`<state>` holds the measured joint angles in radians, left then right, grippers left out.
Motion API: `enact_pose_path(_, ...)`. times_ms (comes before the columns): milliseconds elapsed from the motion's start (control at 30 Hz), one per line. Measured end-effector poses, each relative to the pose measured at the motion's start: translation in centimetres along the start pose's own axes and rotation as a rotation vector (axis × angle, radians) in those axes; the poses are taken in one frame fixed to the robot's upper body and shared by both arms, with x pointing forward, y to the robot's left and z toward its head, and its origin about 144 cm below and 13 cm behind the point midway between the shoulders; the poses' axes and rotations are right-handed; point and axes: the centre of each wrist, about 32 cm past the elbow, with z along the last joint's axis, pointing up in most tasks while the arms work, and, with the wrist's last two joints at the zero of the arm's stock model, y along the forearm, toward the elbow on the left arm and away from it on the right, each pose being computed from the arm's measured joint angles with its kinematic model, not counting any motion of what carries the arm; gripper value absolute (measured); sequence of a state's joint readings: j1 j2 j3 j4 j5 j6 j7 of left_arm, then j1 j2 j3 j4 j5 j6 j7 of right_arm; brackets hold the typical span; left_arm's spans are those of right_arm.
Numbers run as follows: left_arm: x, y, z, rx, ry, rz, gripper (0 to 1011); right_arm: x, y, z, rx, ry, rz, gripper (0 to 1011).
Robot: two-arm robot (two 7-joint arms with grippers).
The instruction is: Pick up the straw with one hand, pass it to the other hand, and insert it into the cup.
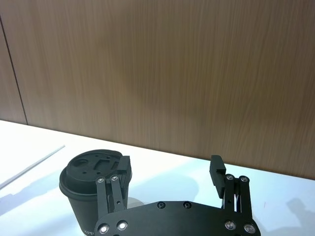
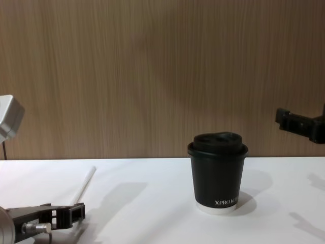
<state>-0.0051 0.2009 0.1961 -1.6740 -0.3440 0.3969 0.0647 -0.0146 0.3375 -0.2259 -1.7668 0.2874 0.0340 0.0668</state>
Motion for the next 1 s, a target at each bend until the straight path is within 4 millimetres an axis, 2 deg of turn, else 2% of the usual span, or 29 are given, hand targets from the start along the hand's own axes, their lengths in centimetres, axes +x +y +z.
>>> enact_pose_path(1000, -0.01, 0.00, -0.02, 0.002, 0.000, 0.000, 428, 0.00, 0.00, 0.00, 0.000, 0.000, 0.000, 1001)
